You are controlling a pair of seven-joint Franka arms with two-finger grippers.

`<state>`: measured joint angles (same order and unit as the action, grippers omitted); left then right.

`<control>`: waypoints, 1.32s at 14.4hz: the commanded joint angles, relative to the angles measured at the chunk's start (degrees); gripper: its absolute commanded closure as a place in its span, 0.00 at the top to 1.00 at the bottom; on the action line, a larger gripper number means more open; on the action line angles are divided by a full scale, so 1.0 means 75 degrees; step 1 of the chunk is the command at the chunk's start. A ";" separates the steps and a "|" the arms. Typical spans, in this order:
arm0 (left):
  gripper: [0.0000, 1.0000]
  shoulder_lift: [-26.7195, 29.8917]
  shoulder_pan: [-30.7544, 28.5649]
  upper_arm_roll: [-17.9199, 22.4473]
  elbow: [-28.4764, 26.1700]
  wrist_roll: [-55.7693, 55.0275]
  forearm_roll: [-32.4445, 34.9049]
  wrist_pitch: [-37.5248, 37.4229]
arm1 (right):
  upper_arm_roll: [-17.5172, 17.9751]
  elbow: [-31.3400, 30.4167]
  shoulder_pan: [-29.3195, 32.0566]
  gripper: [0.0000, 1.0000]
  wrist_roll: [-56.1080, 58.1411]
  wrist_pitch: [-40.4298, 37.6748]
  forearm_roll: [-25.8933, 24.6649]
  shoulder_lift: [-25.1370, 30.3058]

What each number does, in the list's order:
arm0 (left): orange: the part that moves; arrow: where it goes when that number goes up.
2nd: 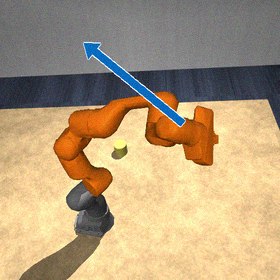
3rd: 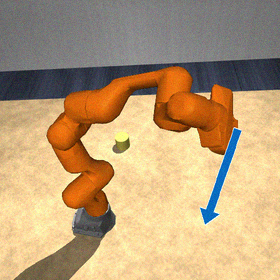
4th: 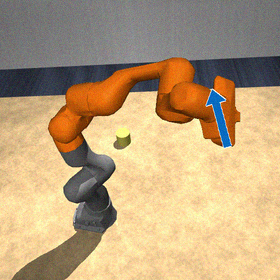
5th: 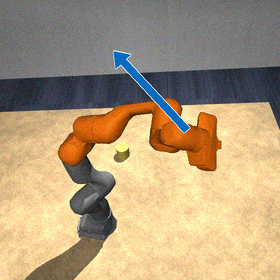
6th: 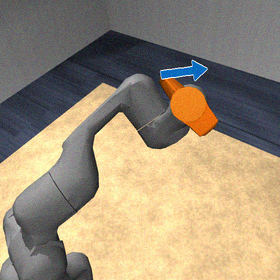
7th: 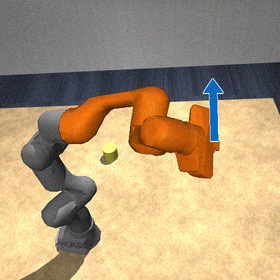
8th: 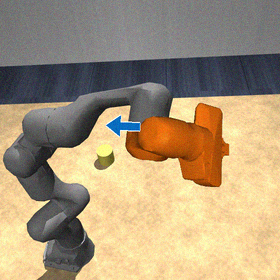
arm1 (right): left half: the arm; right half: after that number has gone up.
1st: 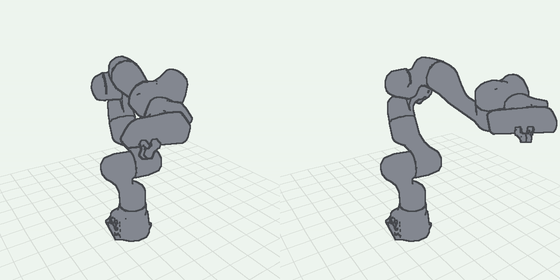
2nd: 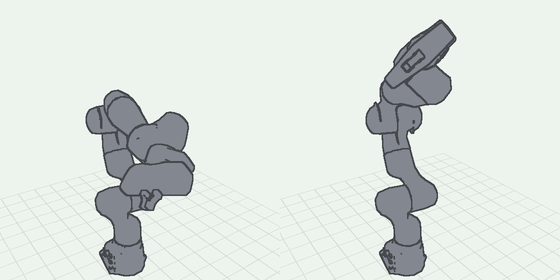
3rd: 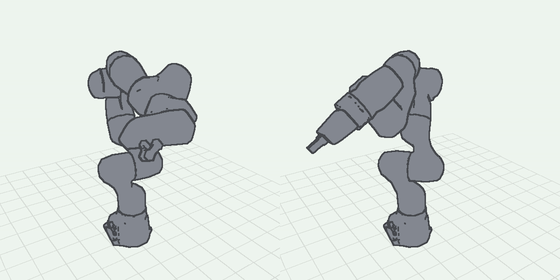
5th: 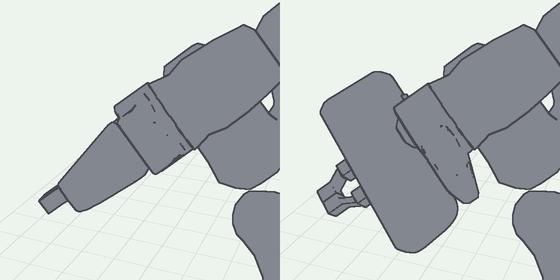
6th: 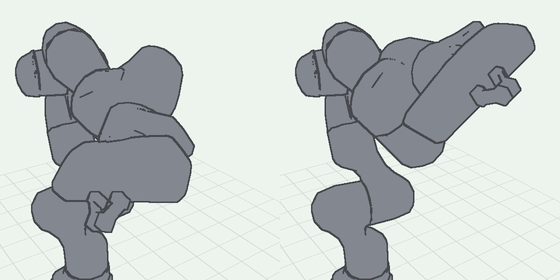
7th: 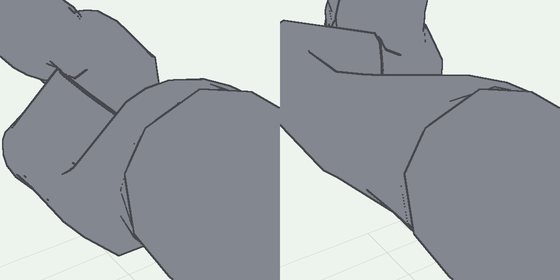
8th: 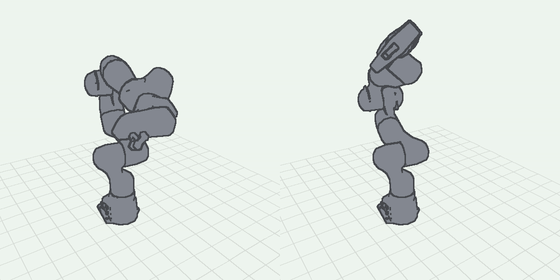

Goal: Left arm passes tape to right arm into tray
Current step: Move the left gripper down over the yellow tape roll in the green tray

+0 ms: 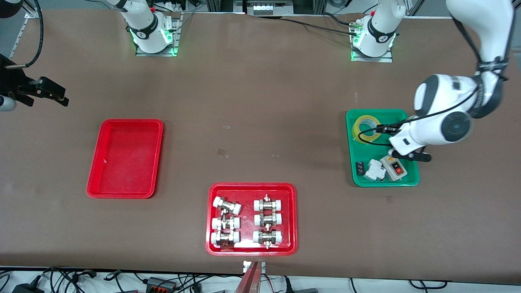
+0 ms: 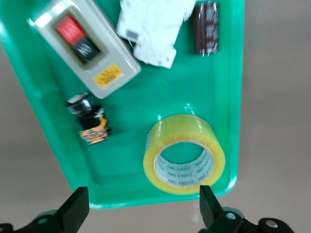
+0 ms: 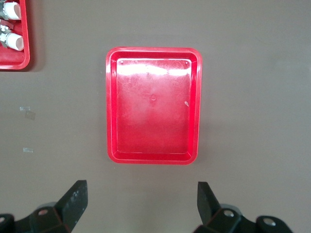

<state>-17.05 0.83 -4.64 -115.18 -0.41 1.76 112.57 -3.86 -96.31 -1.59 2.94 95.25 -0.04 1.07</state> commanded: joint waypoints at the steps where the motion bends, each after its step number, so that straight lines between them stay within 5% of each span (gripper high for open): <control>1: 1.00 0.0177 -0.0076 -0.0002 -0.0580 -0.0027 -0.0094 0.0494 | -0.0013 -0.0061 -0.0035 1.00 0.0124 -0.0020 0.0029 0.0057; 9: 0.99 -0.0211 -0.0064 -0.0014 -0.1553 -0.0015 -0.0094 0.2146 | -0.0071 -0.0037 0.0059 1.00 0.0147 -0.0323 0.0088 -0.0072; 12: 0.70 -0.0188 -0.0064 -0.0014 -0.1775 -0.0015 -0.0094 0.2450 | -0.0071 -0.0037 0.0001 1.00 0.0042 -0.0570 0.0053 -0.0037; 17: 0.06 -0.0036 -0.0099 -0.0026 -0.1846 0.0126 -0.0094 0.2416 | -0.0071 -0.0049 0.0012 1.00 0.0042 -0.0781 0.0088 -0.0084; 19: 0.01 0.0034 -0.0111 -0.0037 -0.1928 0.0126 -0.0094 0.2416 | -0.0071 -0.0038 0.0000 1.00 0.0042 -0.0793 0.0088 -0.0084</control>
<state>-19.06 0.40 -4.57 -127.69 -0.35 1.77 130.14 -4.27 -96.40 -1.48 3.00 90.06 -0.04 0.02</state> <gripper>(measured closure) 0.784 0.000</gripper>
